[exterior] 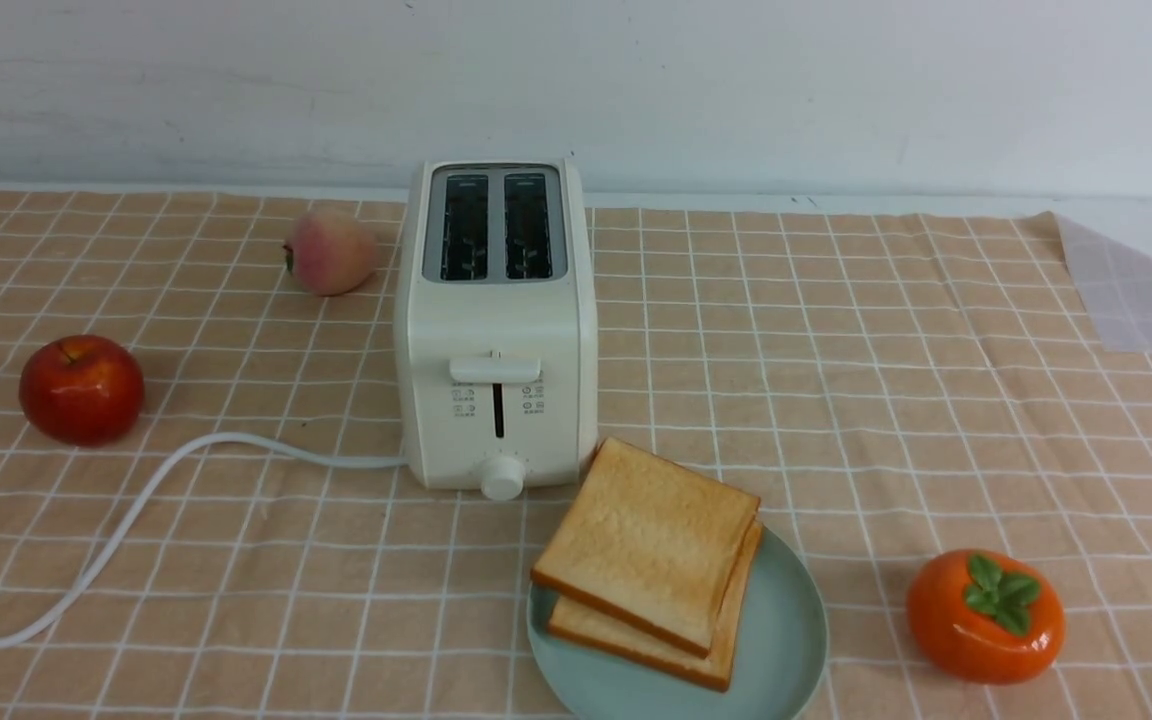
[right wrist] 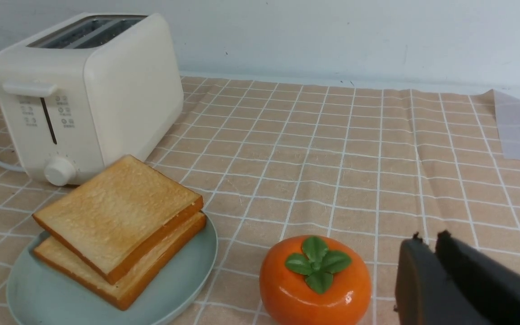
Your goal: Take toasted bread from bread machine on light coffee tablecloth place on plate.
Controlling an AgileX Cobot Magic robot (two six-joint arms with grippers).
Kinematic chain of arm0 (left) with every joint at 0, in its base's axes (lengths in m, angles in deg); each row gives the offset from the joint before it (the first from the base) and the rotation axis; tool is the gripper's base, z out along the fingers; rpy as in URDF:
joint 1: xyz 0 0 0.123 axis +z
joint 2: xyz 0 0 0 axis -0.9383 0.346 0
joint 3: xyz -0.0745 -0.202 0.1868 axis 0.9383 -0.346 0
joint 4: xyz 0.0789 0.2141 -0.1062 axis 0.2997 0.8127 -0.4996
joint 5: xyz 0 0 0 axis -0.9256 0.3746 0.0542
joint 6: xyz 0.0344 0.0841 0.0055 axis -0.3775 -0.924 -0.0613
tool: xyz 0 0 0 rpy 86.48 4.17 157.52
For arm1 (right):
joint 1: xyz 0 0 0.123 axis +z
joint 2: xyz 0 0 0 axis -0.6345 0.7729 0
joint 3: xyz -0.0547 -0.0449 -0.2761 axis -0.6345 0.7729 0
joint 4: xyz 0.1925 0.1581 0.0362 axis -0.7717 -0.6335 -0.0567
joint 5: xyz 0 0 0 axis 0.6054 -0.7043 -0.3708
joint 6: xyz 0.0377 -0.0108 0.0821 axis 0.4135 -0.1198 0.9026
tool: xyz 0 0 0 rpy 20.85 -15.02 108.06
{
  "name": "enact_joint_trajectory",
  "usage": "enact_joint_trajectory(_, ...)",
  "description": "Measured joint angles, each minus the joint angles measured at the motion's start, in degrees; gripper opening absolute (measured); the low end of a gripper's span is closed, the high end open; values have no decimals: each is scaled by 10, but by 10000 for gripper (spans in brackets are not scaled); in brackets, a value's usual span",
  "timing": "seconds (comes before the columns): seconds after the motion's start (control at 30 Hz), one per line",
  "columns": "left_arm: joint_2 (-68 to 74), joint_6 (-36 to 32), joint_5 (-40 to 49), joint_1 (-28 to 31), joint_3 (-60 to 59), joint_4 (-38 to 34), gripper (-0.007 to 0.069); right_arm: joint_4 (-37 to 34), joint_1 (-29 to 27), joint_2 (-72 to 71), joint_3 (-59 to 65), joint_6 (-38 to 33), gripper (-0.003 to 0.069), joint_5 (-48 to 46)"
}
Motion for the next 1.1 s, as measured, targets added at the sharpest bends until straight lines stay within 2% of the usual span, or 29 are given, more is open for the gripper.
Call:
enact_joint_trajectory(0.3,0,0,-4,10,0,0,29,0,-18,-1,0,0,72,0)
enact_joint_trajectory(0.57,0,0,-5,23,0,0,38,1,-106,-12,11,0,84,4)
enact_joint_trajectory(0.8,0,0,-4,23,0,0,46,2,-166,-12,100,0,94,9)
enact_joint_trajectory(1.1,0,0,-4,23,0,0,49,9,-172,-13,124,0,101,11)
